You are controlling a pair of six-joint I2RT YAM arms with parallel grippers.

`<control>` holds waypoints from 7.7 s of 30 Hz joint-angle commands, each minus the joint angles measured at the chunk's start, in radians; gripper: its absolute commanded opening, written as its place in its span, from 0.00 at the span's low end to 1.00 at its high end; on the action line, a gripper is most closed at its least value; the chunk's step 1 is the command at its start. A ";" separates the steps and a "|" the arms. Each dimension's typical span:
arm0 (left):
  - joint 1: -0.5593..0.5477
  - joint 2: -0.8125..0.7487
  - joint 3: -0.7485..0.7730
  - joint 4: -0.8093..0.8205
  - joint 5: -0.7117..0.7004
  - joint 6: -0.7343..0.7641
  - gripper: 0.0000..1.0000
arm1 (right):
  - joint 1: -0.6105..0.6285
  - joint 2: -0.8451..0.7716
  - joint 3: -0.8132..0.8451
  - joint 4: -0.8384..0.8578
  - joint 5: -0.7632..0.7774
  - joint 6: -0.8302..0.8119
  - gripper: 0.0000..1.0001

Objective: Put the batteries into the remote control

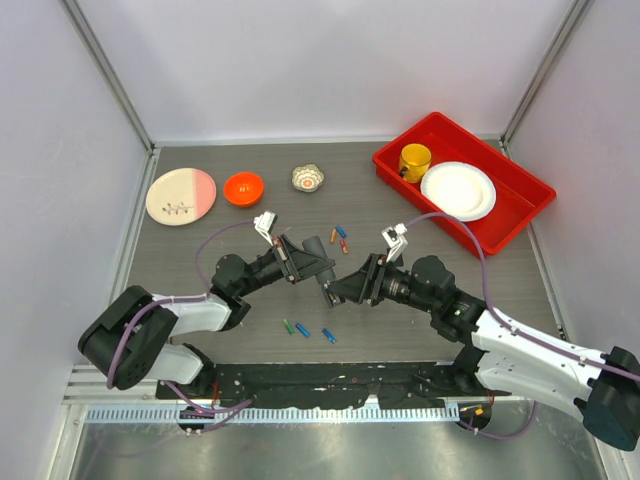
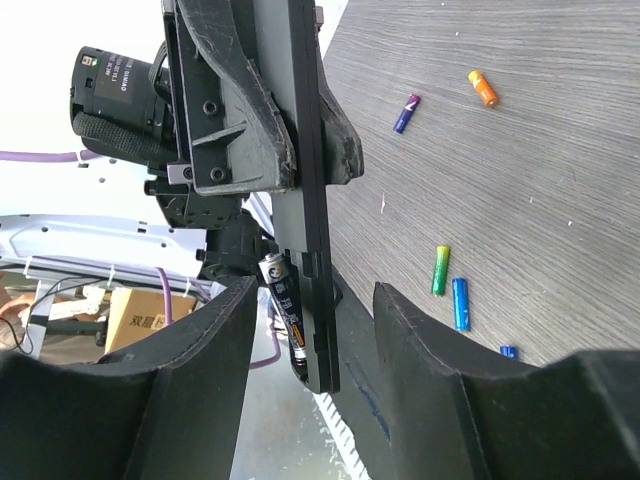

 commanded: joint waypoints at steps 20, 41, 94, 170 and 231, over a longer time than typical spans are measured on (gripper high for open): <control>-0.005 -0.027 0.025 0.256 -0.006 0.002 0.00 | -0.006 0.048 -0.011 0.074 -0.049 0.016 0.43; -0.005 -0.027 0.026 0.255 -0.054 0.005 0.00 | -0.006 0.051 -0.027 0.092 -0.060 0.031 0.36; -0.065 0.381 0.810 -1.765 -0.747 0.683 0.00 | -0.034 -0.096 0.095 -0.534 0.574 -0.258 0.55; -0.166 -0.381 0.198 -1.046 -0.466 0.502 0.00 | 0.037 0.234 0.209 -0.937 0.612 -0.027 0.59; -0.163 -0.332 0.025 -0.650 -0.423 0.363 0.00 | 0.046 0.256 0.155 -0.770 0.505 -0.073 0.01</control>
